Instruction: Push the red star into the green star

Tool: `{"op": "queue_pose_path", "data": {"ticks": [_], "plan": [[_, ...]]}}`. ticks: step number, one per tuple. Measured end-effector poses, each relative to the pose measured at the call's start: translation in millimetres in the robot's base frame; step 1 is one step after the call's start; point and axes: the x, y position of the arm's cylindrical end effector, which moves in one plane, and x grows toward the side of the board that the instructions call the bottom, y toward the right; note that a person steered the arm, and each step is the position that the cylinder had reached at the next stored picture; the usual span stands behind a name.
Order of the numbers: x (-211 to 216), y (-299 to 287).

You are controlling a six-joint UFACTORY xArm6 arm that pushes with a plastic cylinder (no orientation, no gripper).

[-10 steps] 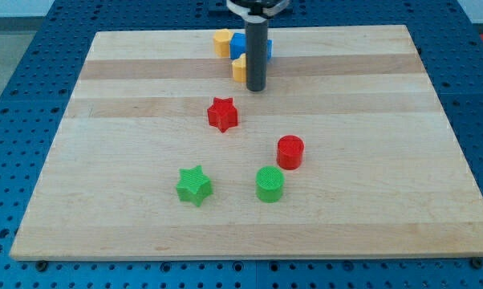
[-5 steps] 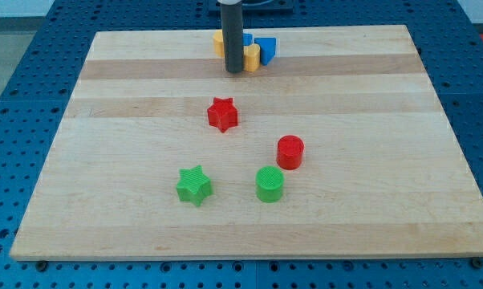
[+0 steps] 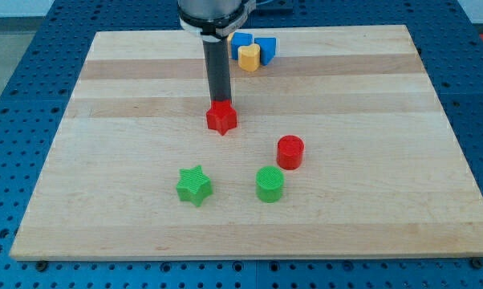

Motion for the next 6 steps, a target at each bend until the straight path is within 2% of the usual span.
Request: {"op": "queue_pose_path", "data": {"ticks": [4, 6], "plan": [[110.3, 0.5], [108.3, -7.1]]}}
